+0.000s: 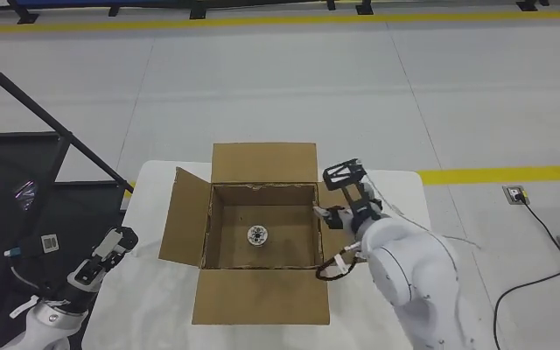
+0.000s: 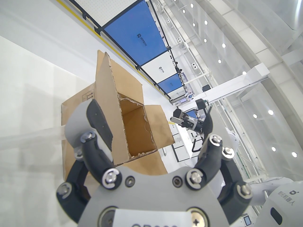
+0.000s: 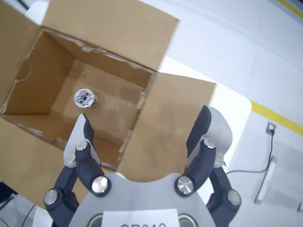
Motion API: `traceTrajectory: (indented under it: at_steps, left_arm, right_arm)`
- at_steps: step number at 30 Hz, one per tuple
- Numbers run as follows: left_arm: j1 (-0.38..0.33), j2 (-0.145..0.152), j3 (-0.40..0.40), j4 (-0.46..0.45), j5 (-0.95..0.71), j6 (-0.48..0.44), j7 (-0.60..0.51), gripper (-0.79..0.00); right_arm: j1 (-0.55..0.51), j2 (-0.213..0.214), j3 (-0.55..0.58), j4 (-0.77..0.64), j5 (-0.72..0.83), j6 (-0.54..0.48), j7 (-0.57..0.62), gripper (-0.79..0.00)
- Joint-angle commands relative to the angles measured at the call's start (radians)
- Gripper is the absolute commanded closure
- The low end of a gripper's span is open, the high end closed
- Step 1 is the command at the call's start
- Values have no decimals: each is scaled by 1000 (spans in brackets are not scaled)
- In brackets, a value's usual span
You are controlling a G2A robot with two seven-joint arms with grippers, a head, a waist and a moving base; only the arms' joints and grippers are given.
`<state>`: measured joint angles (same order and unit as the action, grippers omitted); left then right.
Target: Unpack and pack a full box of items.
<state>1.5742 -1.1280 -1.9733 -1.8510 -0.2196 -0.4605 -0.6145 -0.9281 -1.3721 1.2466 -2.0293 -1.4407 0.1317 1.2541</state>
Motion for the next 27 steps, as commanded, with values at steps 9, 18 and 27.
traceTrajectory:
  at_steps: [9,18,27]
  left_arm:
    - [0,0,0,0,0,0,0,-785]
    - [0,0,0,0,0,0,0,-785]
    - [0,0,0,0,0,0,0,-785]
  right_arm:
    - [-162,30,411,226,199,-13,-31,-785]
    - [-133,40,429,409,263,-60,-95,-776]
    - [-112,48,408,465,241,-36,-105,0]
